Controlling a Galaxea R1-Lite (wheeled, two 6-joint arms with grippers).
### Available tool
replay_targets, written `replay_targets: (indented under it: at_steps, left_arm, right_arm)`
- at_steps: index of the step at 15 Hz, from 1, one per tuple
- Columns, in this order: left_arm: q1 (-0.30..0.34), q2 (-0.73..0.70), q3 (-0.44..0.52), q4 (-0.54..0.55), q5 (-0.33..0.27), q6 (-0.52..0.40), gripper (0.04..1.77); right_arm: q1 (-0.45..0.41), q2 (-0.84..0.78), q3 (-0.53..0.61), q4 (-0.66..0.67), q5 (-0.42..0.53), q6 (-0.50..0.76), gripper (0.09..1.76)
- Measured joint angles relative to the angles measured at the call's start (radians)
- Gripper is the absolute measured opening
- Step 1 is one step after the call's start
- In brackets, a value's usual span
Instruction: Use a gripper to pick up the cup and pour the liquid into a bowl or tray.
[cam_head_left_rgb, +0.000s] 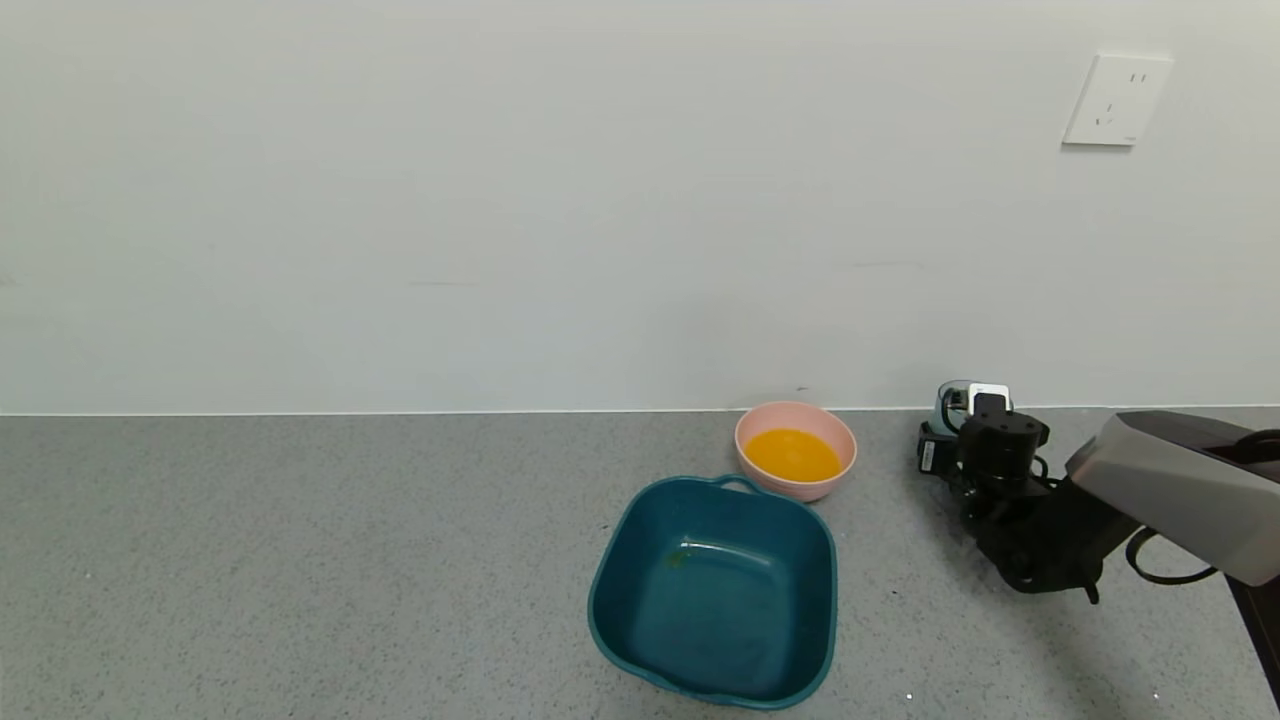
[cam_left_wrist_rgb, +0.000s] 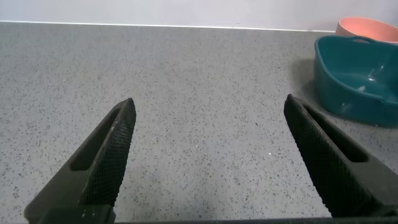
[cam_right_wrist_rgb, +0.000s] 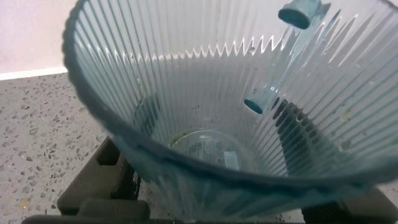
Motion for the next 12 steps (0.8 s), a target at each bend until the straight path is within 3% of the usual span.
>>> replay_targets:
  at_steps: [12]
  left_arm:
    - [0.0, 0.0, 0.0, 0.0, 0.0, 0.0, 1.72]
  right_arm:
    - [-0.001, -0.047, 0.042, 0.035, -0.002, 0.001, 1.63]
